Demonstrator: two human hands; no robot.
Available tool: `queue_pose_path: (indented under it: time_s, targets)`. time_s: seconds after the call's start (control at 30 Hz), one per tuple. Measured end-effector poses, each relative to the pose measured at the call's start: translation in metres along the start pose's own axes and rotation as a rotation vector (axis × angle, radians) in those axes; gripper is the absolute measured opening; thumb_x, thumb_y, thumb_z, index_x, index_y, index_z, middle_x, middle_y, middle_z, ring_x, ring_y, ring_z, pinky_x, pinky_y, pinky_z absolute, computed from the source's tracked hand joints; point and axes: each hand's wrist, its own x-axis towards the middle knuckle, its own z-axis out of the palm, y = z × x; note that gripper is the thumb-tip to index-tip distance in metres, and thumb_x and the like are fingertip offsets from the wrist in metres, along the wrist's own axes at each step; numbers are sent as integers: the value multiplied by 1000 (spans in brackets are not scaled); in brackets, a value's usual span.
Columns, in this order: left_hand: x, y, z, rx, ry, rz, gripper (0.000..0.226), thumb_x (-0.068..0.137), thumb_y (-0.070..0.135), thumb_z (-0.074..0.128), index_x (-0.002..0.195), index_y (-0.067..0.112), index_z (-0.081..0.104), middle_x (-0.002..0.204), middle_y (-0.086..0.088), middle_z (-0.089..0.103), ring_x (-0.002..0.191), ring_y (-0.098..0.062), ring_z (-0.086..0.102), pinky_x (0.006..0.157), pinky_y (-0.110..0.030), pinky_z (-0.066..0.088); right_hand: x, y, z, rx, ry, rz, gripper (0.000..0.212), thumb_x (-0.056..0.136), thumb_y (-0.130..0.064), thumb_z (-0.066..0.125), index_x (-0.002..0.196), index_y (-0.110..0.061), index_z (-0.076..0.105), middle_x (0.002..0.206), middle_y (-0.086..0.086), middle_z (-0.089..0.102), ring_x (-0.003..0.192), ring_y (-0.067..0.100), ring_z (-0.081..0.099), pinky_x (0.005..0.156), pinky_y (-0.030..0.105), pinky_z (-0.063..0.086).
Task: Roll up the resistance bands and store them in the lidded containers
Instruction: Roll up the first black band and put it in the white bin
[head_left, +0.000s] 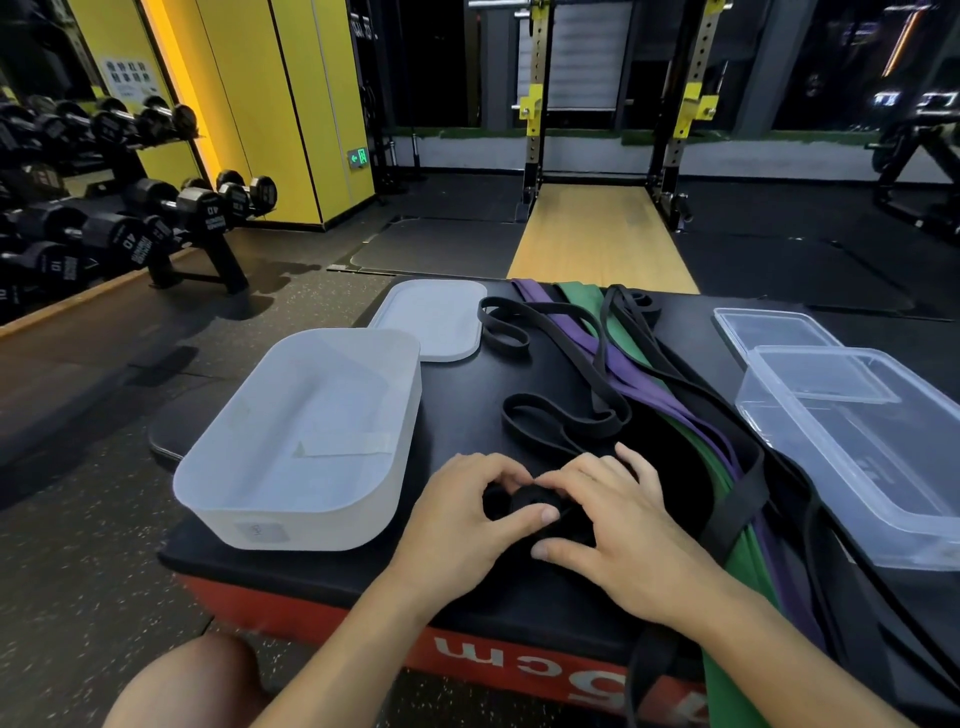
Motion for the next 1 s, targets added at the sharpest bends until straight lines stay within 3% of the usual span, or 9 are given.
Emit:
queue_pose_path:
  time_s: [0.2,0.3,0.4,0.53,0.7,0.8,0.83,0.9,1.0]
  targets:
    - [4,-3,2,-24,-19,-8,31,79,58,77,105,43,69,101,23,67,108,3,55,100,-34,45,-2,-6,-3,-108,49,23,59,82,-78,53,130,-45,52,96,-29,44,106,-5,44,124,36,3]
    - [5,-4,4,-27,-9,-13,34,76,64,73,103,45,66,101,22,66,108,3,54,103,-37,45,-8,-10,-3,-102,94,-10,52,83,-61,57,131,-44,47,101,-29,42,108,-4,43,126,38,2]
    - [5,-3,6,-8,-10,-13,37,75,67,72,105,46,66,101,22,64,109,1,54,101,-38,47,-13,-12,-8,-54,229,-22,35,71,-37,62,101,-35,46,102,-21,40,101,4,44,116,33,20]
    - [6,-5,6,18,-4,-18,36,79,61,76,112,48,67,101,22,62,109,0,54,99,-35,48,-16,-14,-11,-101,223,-59,10,70,-33,63,75,-30,55,78,-16,46,77,6,46,96,36,40]
    - [6,-5,7,47,-8,-27,39,81,61,77,117,49,69,103,23,61,111,1,53,99,-31,47,-16,-8,-6,-300,227,-77,8,70,-28,54,76,-29,59,77,-17,48,80,10,52,122,45,25]
    - [6,-4,7,44,-10,-34,37,82,59,78,117,47,71,103,22,61,111,1,53,100,-29,46,-15,-5,-4,-345,270,33,6,72,-28,46,70,-28,52,69,-14,43,74,15,50,121,45,24]
    - [6,-4,6,45,-9,-33,38,82,59,78,117,47,71,104,22,61,111,1,53,100,-30,46,-14,-5,-2,-340,289,69,2,72,-27,49,70,-29,48,68,-14,42,73,15,49,121,45,24]
    - [7,-4,6,48,-14,-33,39,82,59,78,118,46,71,105,20,63,111,0,53,102,-31,45,-11,-4,0,-313,291,144,16,71,-26,60,71,-30,45,67,-13,41,72,15,47,120,45,23]
    - [8,-5,5,62,-40,-21,40,82,62,75,119,46,71,106,20,63,112,-1,52,103,-33,44,-10,-4,-1,-295,284,177,20,72,-25,71,74,-29,51,80,-14,44,77,15,50,120,51,23]
